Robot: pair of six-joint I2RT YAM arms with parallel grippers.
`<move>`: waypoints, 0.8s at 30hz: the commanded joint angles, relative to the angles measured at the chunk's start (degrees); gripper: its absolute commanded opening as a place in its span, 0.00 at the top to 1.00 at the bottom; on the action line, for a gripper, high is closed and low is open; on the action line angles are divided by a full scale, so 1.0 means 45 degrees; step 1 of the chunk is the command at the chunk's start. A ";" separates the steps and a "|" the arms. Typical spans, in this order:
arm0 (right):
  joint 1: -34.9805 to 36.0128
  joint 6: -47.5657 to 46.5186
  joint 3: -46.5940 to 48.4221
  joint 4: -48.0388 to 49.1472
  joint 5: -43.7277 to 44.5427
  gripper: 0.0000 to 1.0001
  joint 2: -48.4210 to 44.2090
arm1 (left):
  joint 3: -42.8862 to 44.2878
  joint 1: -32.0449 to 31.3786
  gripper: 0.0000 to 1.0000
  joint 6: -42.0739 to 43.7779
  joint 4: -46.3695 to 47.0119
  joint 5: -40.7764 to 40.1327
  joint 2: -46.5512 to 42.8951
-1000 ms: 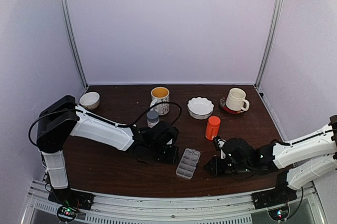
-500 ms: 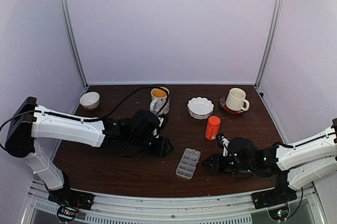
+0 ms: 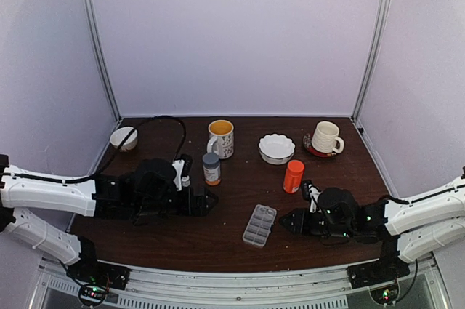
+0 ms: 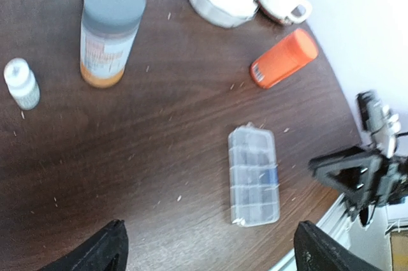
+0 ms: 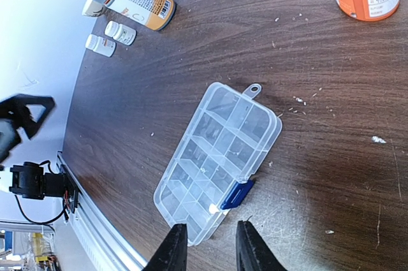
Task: Sort the pills into containers
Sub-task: Pick up the pill container from the center of the board.
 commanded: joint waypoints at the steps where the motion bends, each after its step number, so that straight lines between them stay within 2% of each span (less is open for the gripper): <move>1: 0.0018 0.0034 0.0172 0.0221 0.0424 0.68 0.0057 | 0.0036 0.0056 0.14 -0.0005 0.2234 0.2013 0.1167; 3: 0.0001 0.0122 0.0182 0.0482 0.0390 0.66 0.0252 | 0.0998 0.0015 0.20 0.0372 0.1541 0.2854 0.2352; 4: -0.0033 0.0195 0.0205 0.0627 0.0322 0.66 0.0369 | 0.1488 -0.0008 0.18 0.0517 0.1466 0.3249 0.2875; 6: -0.0082 0.0343 0.0228 0.0904 0.0177 0.66 0.0595 | 0.2008 -0.0142 0.08 0.0657 0.1455 0.3675 0.3936; 9: -0.0135 0.0607 0.0156 0.1318 0.0070 0.66 0.0841 | 0.2321 -0.0176 0.04 0.0542 0.1691 0.4044 0.4934; 11: -0.0153 0.0705 0.0018 0.1599 0.0007 0.66 0.0912 | 0.2669 -0.0166 0.09 0.0506 0.1916 0.4297 0.5597; 14: -0.0190 0.0732 -0.0065 0.1830 -0.0074 0.66 0.1100 | 0.3611 -0.0158 0.29 0.0616 0.1624 0.5000 0.6809; 15: -0.0196 0.0728 -0.0036 0.1860 -0.0075 0.66 0.1198 | 0.3836 -0.0156 0.33 0.0616 0.1652 0.5297 0.7170; 24: -0.0255 0.1079 -0.0424 0.2756 -0.0645 0.66 0.1867 | 0.3828 -0.0143 0.37 0.0011 0.2372 0.5475 0.8348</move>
